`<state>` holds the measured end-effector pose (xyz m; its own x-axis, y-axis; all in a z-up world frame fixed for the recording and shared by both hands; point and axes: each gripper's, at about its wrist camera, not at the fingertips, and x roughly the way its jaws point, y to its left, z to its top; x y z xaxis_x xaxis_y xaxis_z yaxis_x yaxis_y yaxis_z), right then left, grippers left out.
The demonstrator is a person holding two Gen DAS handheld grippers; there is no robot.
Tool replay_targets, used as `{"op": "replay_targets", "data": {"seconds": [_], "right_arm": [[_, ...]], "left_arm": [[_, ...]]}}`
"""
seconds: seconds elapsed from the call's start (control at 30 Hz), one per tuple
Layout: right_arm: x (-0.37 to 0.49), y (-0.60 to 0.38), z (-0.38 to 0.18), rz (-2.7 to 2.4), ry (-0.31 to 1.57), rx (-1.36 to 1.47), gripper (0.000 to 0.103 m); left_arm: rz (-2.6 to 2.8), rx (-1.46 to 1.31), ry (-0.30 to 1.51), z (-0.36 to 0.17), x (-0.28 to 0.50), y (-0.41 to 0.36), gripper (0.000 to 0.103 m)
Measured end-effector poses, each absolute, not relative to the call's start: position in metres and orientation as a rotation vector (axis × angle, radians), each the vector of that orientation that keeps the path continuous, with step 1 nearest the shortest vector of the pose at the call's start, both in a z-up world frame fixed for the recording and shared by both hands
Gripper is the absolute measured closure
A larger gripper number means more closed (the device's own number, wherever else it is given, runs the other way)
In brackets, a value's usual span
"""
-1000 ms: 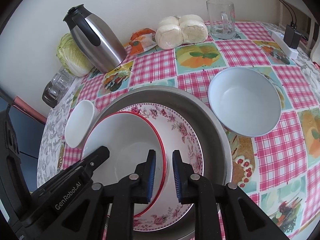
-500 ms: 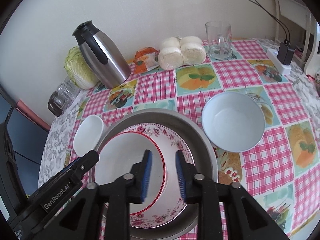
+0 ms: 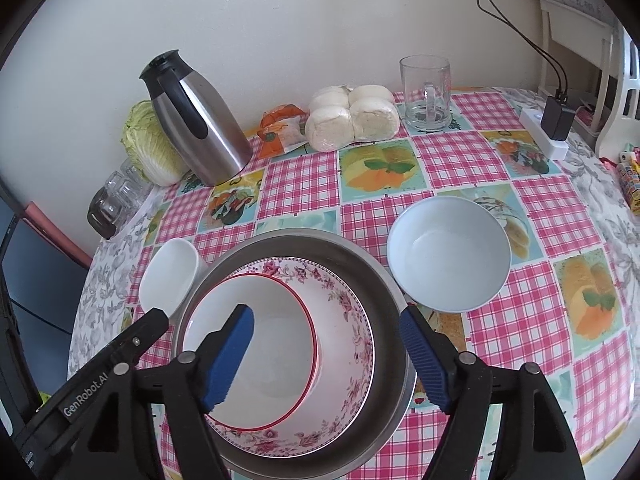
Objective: Organize plates and bowls
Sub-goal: 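Withdraw both grippers from the basin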
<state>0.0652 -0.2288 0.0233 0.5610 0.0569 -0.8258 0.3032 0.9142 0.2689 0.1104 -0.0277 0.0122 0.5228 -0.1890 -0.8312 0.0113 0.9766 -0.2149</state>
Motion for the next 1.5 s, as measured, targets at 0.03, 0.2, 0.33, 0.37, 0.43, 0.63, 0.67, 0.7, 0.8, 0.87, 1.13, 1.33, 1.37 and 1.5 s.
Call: {"op": "replay_targets", "data": {"seconds": [0.03,0.2,0.33,0.37,0.43,0.63,0.67,0.7,0.8,0.87,1.13,1.33,1.37,1.5], "right_arm": [[0.065,-0.229,0.023,-0.151,0.973,0.407,0.021],[0.066,-0.229,0.021,-0.153,0.979,0.405,0.012],[0.066,-0.229,0.022,-0.157,0.979,0.399,0.005],[0.067,-0.229,0.021,-0.158,0.980,0.398,0.001],[0.066,-0.230,0.021,-0.157,0.981,0.400,0.000],[0.067,-0.227,0.020,-0.152,0.983,0.394,0.000],[0.067,-0.226,0.020,-0.151,0.985,0.388,0.000],[0.068,-0.225,0.020,-0.150,0.987,0.382,0.000],[0.068,-0.221,0.019,-0.143,0.991,0.374,0.000],[0.068,-0.219,0.019,-0.141,0.991,0.372,0.000],[0.070,-0.202,0.022,-0.135,0.987,0.344,0.000],[0.072,-0.187,0.027,-0.137,0.954,0.357,0.000],[0.072,-0.183,0.027,-0.133,0.952,0.349,0.000],[0.075,-0.169,0.027,-0.118,0.954,0.333,0.000]], "left_arm": [[-0.110,-0.189,1.009,0.013,0.110,-0.027,0.012],[-0.069,-0.191,0.988,0.013,0.109,-0.022,0.007],[-0.034,-0.189,0.986,0.012,0.110,-0.017,0.002],[-0.027,-0.191,0.988,0.012,0.111,-0.015,0.002],[-0.019,-0.196,0.991,0.011,0.111,-0.012,0.002],[-0.017,-0.200,0.996,0.011,0.112,-0.007,0.002],[-0.018,-0.203,0.997,0.010,0.113,-0.005,0.002],[-0.017,-0.205,0.997,0.011,0.113,-0.003,0.002],[-0.005,-0.210,0.995,0.011,0.115,0.005,0.002],[0.008,-0.214,0.994,0.011,0.116,0.012,0.002],[0.059,-0.250,0.989,0.010,0.117,0.044,0.002],[0.058,-0.277,0.989,0.007,0.117,0.060,0.002],[0.061,-0.284,0.989,0.007,0.117,0.063,0.002],[0.074,-0.309,0.988,0.004,0.118,0.078,0.002]]}}
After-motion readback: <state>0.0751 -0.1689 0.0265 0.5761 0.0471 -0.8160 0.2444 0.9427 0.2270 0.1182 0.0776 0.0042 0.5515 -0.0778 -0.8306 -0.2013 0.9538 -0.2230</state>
